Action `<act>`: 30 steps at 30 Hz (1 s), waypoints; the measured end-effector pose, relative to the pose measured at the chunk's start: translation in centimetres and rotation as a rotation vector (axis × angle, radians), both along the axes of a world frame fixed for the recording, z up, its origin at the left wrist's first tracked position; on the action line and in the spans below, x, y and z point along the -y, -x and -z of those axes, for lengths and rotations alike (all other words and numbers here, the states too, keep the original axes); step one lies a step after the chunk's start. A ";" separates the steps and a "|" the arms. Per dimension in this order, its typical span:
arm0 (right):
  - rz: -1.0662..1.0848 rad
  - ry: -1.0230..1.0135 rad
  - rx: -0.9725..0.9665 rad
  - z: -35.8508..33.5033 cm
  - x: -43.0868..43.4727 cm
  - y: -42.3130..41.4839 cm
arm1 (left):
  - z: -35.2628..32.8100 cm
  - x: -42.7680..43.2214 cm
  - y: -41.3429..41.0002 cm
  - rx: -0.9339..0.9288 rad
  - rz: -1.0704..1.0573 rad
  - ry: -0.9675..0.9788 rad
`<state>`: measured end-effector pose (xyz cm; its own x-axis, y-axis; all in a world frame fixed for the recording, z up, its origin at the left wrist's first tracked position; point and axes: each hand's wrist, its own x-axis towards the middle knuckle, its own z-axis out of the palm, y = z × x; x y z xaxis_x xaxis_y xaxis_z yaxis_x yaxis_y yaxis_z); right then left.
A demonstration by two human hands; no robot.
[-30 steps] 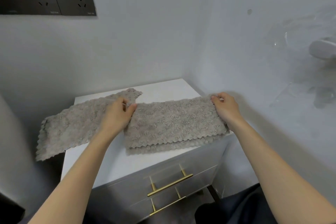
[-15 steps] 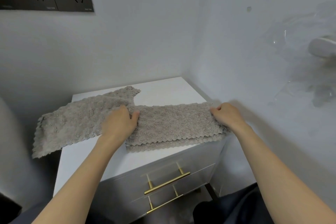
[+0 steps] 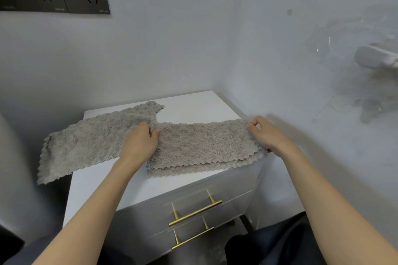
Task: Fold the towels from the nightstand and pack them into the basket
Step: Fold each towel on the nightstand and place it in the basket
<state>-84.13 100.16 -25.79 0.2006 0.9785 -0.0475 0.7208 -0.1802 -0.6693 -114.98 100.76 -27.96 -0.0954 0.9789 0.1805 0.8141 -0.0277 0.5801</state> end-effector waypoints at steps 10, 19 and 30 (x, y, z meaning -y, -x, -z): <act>0.030 -0.185 0.175 0.8 -1.1 0.0 | -0.1 -0.1 -0.2 0.194 0.025 0.013; 0.073 -0.250 0.132 0.6 -0.6 0.0 | 0.6 0.8 -1.5 0.252 -0.047 -0.035; 0.030 -0.247 0.172 0.4 0.5 -0.4 | -0.3 1.8 -0.9 0.284 0.005 -0.040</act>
<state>-83.76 99.66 -26.20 0.2138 0.9498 0.2284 0.8243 -0.0500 -0.5639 -114.03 98.98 -27.65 -0.1429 0.9721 0.1861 0.6192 -0.0589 0.7830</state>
